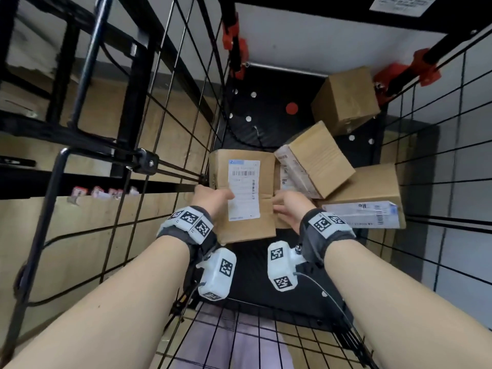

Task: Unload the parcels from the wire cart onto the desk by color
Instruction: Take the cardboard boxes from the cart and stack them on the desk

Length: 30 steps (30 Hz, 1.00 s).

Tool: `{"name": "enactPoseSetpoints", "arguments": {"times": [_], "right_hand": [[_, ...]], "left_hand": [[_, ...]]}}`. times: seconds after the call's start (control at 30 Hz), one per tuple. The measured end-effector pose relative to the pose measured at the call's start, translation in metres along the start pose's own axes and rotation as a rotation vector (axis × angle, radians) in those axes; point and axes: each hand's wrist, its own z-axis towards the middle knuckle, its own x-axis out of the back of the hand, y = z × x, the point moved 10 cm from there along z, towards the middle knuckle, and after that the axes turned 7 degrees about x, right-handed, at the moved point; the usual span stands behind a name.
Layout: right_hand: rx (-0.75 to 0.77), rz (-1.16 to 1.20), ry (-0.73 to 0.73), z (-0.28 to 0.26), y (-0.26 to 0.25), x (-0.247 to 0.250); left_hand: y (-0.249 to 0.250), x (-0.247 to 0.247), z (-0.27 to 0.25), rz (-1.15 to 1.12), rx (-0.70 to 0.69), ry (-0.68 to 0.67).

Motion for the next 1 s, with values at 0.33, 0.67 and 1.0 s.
{"name": "enactPoseSetpoints", "arguments": {"times": [0.33, 0.67, 1.0], "right_hand": [[0.137, -0.004, -0.021, -0.061, -0.055, 0.009], [0.485, 0.061, 0.011, -0.222, -0.162, 0.040], [0.743, 0.067, 0.023, -0.368, -0.252, 0.017]], "left_hand": [[0.029, 0.006, -0.071, 0.042, -0.130, -0.080], [0.105, 0.057, -0.251, -0.038, -0.412, -0.158], [0.147, 0.160, -0.399, -0.102, -0.655, -0.123]]}}
